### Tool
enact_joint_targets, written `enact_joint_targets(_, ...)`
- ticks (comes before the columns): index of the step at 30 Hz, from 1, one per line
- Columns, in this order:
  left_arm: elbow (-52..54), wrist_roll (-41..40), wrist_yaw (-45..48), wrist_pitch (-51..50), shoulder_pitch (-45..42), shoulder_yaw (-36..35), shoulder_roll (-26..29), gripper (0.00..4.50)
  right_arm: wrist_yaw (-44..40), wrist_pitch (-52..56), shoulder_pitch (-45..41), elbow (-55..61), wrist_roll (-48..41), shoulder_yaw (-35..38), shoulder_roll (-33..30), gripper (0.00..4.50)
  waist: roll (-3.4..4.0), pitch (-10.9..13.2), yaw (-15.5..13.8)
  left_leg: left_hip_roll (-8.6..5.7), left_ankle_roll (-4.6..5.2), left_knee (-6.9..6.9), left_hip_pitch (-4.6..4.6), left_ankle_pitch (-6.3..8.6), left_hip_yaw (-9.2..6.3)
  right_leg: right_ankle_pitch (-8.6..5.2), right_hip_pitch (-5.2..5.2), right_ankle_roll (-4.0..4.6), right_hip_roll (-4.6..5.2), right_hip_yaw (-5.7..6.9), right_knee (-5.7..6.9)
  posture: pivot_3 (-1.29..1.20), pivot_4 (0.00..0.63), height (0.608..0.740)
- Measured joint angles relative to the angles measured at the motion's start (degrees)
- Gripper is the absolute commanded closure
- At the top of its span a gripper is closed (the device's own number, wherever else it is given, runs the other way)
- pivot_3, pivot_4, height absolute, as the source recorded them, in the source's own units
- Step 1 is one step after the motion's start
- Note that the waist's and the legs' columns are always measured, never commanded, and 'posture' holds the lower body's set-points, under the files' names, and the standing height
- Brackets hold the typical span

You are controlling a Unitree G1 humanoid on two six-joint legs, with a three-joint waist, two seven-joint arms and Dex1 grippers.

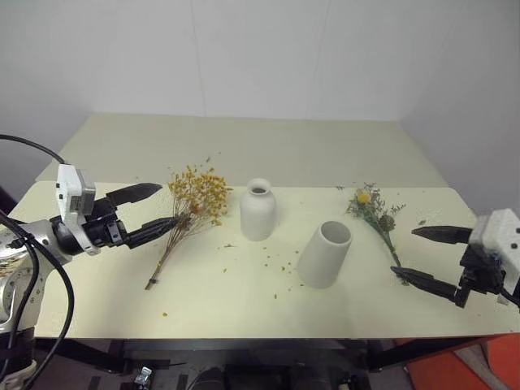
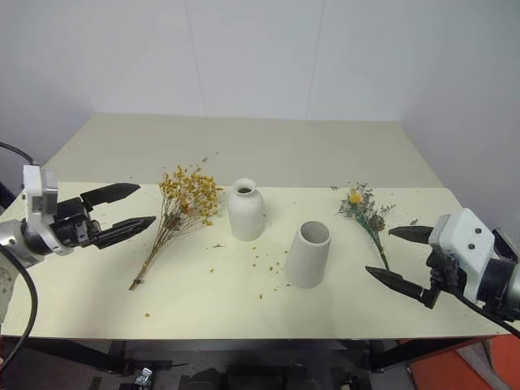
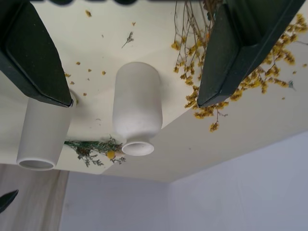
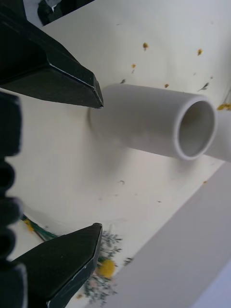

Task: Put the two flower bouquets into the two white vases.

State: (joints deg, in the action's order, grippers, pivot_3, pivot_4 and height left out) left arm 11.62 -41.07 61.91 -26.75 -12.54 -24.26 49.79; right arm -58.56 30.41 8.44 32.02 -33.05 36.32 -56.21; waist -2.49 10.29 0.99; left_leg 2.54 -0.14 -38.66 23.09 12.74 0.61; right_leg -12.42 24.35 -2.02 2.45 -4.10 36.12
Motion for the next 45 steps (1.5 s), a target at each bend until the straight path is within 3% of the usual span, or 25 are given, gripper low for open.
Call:
enact_joint_targets(12,1.1,-1.1,0.2,-1.5,5.8,-6.1,3.0,0.0,0.0,1.0,-4.5,-0.4,-2.2,-0.5,-2.9,0.04,0.01,0.0,-0.3,0.03,0.0,0.0,0.01,0.0,0.05,-0.01,0.03,0.02,0.04,0.0,-0.02,0.0,0.15,0.74)
enact_joint_targets(17,2.7,-0.4,-7.1,-7.5,5.5,-5.3,3.8,0.0,1.7,5.0,-8.5,1.6,-4.5,-1.8,-5.7,0.04,0.01,0.0,-0.1,0.08,0.0,0.03,0.01,0.0,0.05,0.0,0.09,0.03,0.0,0.01,0.01,0.0,0.15,0.74)
enact_joint_targets(21,4.1,1.9,-19.7,-16.8,0.0,0.1,3.0,0.0,2.8,8.9,-13.6,3.6,-8.5,-3.2,-8.7,0.04,0.01,0.0,-0.3,0.05,0.0,0.01,-0.01,0.0,0.03,0.03,0.01,-0.02,0.01,0.02,0.01,0.0,0.15,0.74)
enact_joint_targets(26,8.0,3.2,-37.1,-32.5,-7.0,5.7,-3.2,0.0,4.1,11.1,-17.9,5.3,-11.1,-8.5,-10.1,0.04,-0.02,0.0,-0.2,0.02,0.0,0.01,0.09,0.0,0.03,0.26,0.03,-0.39,0.02,0.0,-0.08,0.0,0.15,0.74)
enact_joint_targets(29,11.8,2.8,-42.4,-39.6,-7.4,6.7,-5.2,0.0,4.6,11.2,-19.8,5.3,-11.0,-11.3,-10.1,0.04,-0.02,0.0,0.0,0.01,-0.01,0.04,0.13,0.01,0.01,0.26,0.09,-0.38,0.01,0.01,-0.08,0.0,0.15,0.74)
enact_joint_targets(36,10.8,6.3,-48.6,-48.2,-9.4,11.6,-6.6,0.0,5.0,11.2,-25.3,3.3,-10.9,-16.7,-10.1,0.04,-0.02,0.0,-0.1,-0.02,0.0,0.07,0.07,0.0,-0.05,0.2,0.12,-0.13,-0.02,0.02,-0.01,0.0,0.15,0.74)
enact_joint_targets(45,4.5,9.7,-47.3,-52.2,-18.1,21.4,-7.9,0.0,4.9,11.2,-29.4,1.9,-10.1,-21.8,-9.8,0.04,-0.02,0.0,-0.3,-0.08,0.0,0.01,0.16,0.0,-0.11,0.31,0.08,-0.27,0.01,0.02,-0.08,0.0,0.15,0.74)
